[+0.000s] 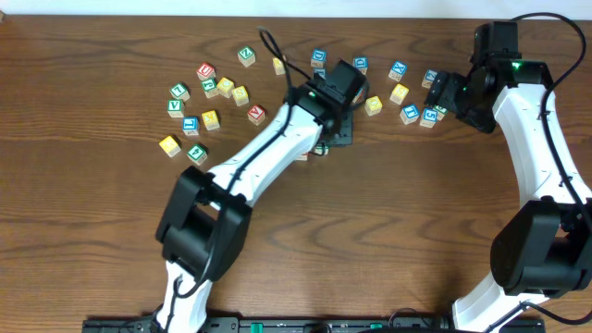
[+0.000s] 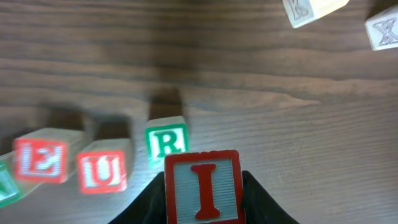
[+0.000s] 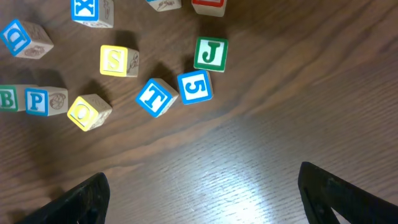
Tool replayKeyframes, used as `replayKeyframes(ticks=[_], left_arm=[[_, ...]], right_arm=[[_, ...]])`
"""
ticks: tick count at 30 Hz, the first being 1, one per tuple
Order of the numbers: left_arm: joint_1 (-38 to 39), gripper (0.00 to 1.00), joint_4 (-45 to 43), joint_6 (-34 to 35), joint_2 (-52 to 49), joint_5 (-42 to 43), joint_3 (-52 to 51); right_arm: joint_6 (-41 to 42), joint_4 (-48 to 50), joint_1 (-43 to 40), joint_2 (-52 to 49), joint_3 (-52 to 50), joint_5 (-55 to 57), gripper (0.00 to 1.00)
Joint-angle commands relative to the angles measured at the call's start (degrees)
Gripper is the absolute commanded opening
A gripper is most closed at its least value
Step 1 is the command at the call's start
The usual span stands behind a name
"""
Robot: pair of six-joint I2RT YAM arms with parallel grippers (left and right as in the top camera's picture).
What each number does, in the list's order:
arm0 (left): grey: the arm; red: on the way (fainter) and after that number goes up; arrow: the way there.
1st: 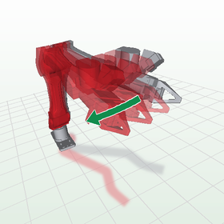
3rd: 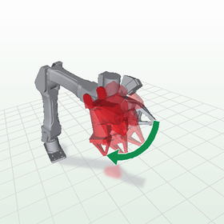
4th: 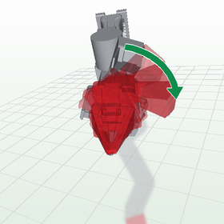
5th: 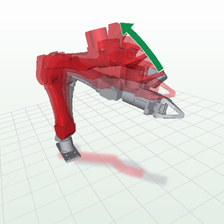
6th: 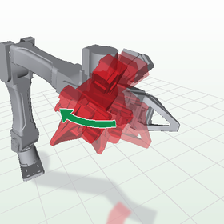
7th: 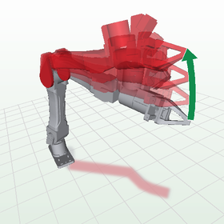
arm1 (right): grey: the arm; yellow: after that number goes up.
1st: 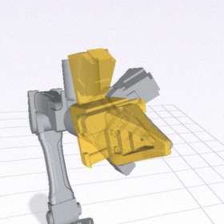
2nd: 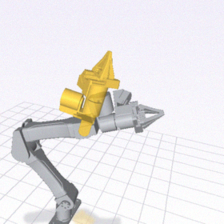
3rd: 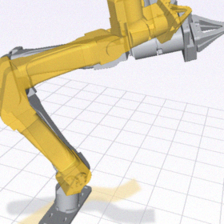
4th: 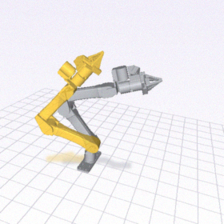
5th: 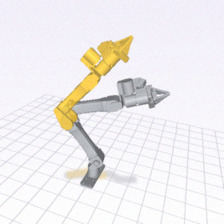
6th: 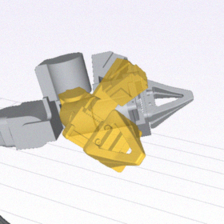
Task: Spell out NEURIPS
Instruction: 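Carry the red I block and place it right of the R block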
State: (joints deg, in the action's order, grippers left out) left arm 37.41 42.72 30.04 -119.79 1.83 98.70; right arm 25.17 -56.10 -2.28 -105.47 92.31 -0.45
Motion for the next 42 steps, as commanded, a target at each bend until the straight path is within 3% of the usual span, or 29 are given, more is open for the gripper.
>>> replayKeyframes(ticks=[1, 13, 42], left_arm=[[0.98, 0.29, -1.22, 0.68, -2.14, 0.15, -0.24], [1.75, 0.29, -3.89, 4.79, -6.62, 0.17, -0.24], [1.9, 0.3, -5.11, 4.74, -8.83, 0.33, -0.24]], right_arm=[[-0.61, -0.26, -0.09, 0.31, 1.01, 0.09, 0.92], [-0.61, -1.33, -0.09, 0.31, 1.01, 0.09, 0.92], [-0.61, -2.67, 0.02, 0.31, 1.01, 0.09, 0.93]])
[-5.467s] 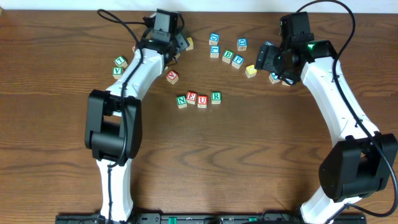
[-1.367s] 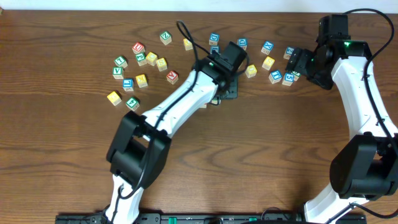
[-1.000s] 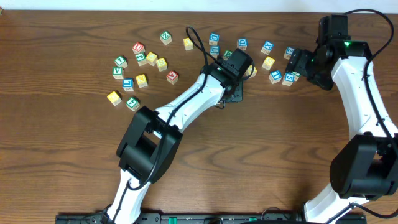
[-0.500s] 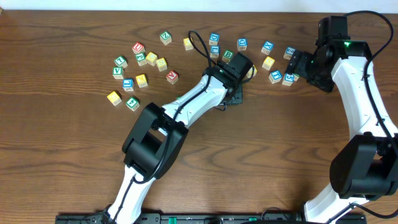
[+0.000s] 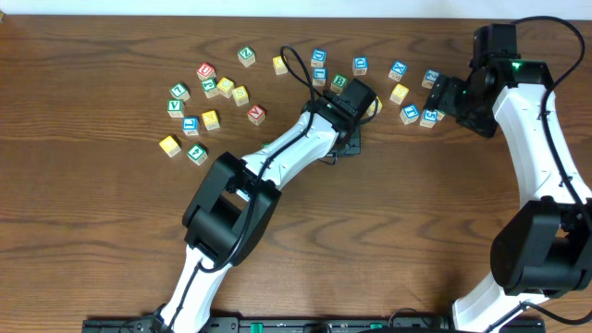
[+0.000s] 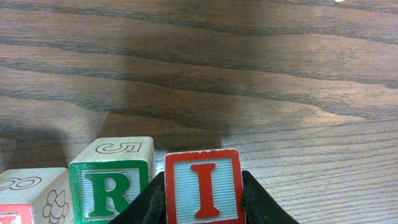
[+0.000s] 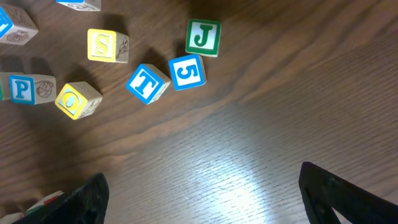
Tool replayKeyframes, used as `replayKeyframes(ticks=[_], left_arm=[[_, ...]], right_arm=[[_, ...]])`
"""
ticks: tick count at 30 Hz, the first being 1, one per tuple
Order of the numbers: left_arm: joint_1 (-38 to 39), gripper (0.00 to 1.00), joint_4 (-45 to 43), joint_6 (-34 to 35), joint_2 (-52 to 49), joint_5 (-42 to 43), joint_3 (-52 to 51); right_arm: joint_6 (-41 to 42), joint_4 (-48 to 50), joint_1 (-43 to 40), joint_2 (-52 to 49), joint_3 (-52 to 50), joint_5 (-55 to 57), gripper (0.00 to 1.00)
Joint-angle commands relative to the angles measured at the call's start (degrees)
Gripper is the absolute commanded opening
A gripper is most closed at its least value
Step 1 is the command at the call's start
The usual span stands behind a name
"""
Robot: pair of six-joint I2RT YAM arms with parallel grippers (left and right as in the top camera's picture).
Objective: Spell out NEURIPS
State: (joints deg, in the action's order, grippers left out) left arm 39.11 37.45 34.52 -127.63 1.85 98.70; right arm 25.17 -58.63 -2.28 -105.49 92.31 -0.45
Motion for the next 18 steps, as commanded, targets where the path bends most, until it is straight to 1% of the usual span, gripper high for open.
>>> replayKeyframes(ticks=[1, 6, 8, 9, 18], left_arm=[[0.2, 0.3, 0.11, 0.28, -0.98, 0.28, -0.24], [0.2, 0.3, 0.15, 0.26, -1.01, 0.31, -0.24], [0.2, 0.43, 0.2, 0.26, -1.01, 0.31, -0.24], [0.22, 0.44, 0.2, 0.26, -1.01, 0.33, -0.24], [0.24, 0.45, 0.15, 0.26, -1.01, 0.33, -0.24]], right_arm=[[-0.61, -0.13, 0.02, 0.33, 1.01, 0.09, 0.93], [-0.61, -0.13, 0.02, 0.33, 1.01, 0.09, 0.93], [-0.61, -0.13, 0.02, 0.33, 1.01, 0.09, 0.93], [-0.61, -0.13, 0.02, 0.33, 1.01, 0.09, 0.93], [-0.59, -0.11, 0.13, 0.33, 1.01, 0.09, 0.93]])
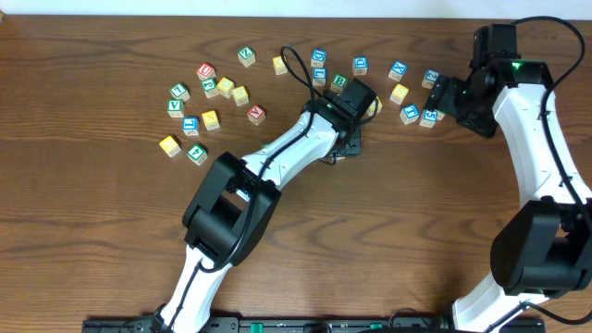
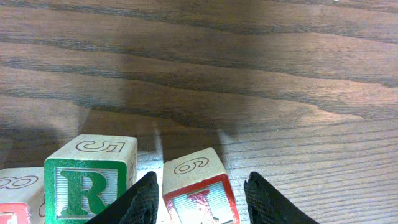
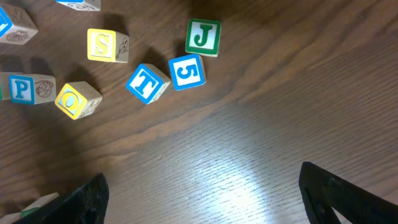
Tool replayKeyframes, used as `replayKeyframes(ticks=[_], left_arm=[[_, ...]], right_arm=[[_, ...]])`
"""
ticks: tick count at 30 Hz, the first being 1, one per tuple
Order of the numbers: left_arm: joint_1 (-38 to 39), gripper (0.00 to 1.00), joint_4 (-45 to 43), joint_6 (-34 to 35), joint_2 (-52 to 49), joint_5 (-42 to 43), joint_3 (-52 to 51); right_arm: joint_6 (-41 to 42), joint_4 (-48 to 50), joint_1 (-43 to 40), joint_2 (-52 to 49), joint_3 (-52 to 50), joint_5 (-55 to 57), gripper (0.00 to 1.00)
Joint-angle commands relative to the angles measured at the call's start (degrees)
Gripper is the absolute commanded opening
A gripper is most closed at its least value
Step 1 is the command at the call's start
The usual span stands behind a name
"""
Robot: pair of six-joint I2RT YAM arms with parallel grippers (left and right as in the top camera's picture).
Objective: Spell out NEURIPS
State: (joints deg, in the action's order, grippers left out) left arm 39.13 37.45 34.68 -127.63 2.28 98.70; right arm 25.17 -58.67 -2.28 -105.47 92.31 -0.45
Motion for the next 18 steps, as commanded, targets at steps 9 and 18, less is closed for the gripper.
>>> replayKeyframes(ticks=[9, 18], left_arm=[[-1.49, 0.45, 3.58, -5.46, 2.91, -0.09, 3.19], [-7.85, 0.45, 6.8, -12.7, 19.91, -0.09, 3.56]], right_arm=[[-2.16, -0.07, 0.13, 0.31, 1.01, 0.09, 0.92], [-4.07, 0.2, 0.37, 0.31, 1.01, -0.59, 0.91]])
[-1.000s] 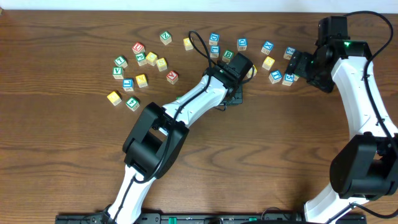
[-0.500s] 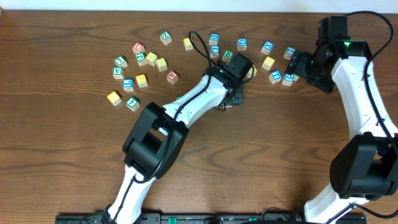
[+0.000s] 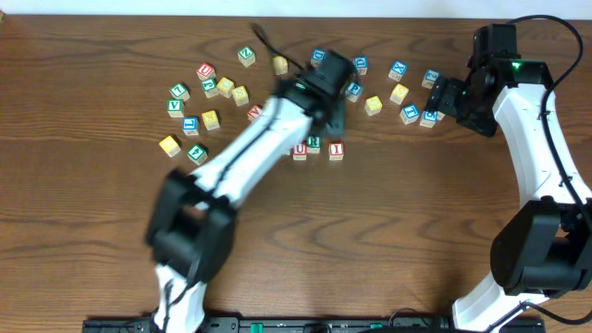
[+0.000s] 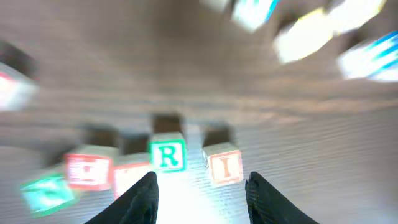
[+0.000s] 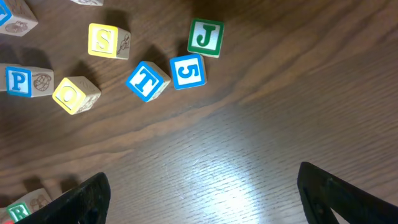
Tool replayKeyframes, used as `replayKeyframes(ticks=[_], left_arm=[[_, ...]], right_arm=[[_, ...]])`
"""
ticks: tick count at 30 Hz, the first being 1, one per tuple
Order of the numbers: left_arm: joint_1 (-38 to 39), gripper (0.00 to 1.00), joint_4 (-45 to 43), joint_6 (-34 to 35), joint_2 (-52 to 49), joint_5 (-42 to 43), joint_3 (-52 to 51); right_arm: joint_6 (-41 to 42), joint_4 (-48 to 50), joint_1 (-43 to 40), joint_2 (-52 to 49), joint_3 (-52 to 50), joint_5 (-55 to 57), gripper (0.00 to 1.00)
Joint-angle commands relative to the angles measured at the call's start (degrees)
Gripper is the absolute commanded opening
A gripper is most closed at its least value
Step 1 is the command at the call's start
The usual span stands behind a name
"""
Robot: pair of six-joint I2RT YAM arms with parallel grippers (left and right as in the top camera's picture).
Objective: Spell out NEURIPS
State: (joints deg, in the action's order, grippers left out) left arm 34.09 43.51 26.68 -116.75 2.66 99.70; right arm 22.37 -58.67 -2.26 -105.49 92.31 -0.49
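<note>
A row of letter blocks lies mid-table: green N [image 4: 43,193], red E [image 4: 87,171], red U [image 4: 134,177], green R [image 4: 168,155] and red I [image 4: 225,167], the I [image 3: 336,150] standing a small gap to the right of R [image 3: 314,143]. My left gripper [image 4: 200,200] is open and empty, raised behind the row in a blurred view. A blue P [image 5: 18,81] and a yellow S [image 5: 109,39] lie loose at the back right. My right gripper [image 5: 199,199] hangs open over bare wood near them.
Blue T [image 5: 148,81], blue 5 [image 5: 188,70], green J [image 5: 206,36] and a yellow block [image 5: 76,94] lie beside the P and S. A cluster of several loose blocks [image 3: 208,92] sits at the back left. The left arm [image 3: 250,148] stretches across the table's middle.
My left gripper was low, open around the red I beside R. Now it is up and back from the row, and the I stands free. The right arm has barely moved.
My left gripper held the red I above the row N, E, U, R. Then it had the I down at R's right side. Then it stood open around the I, and now it is lifted away from the row.
</note>
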Motion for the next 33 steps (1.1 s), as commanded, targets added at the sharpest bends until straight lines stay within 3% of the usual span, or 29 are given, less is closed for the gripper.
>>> replayKeyframes(ticks=[1, 11, 22, 33], left_arm=[[-3.5, 0.45, 0.87, -5.22, 10.6, -0.46, 2.56], [-13.49, 0.45, 5.53, -8.04, 20.09, -0.48, 2.56], [-28.06, 0.45, 12.13, -8.04, 20.63, -0.52, 2.56], [-30.53, 0.45, 16.04, -8.04, 20.57, -5.97, 2.47]], right_arm=[[-1.27, 0.42, 0.5, 0.33, 1.01, -0.57, 0.92], [-3.39, 2.71, 4.94, 0.33, 2.99, -4.22, 0.89], [1.55, 4.09, 12.9, -7.28, 17.92, -4.22, 0.83], [8.94, 12.33, 16.63, -17.9, 19.43, -4.13, 0.71]])
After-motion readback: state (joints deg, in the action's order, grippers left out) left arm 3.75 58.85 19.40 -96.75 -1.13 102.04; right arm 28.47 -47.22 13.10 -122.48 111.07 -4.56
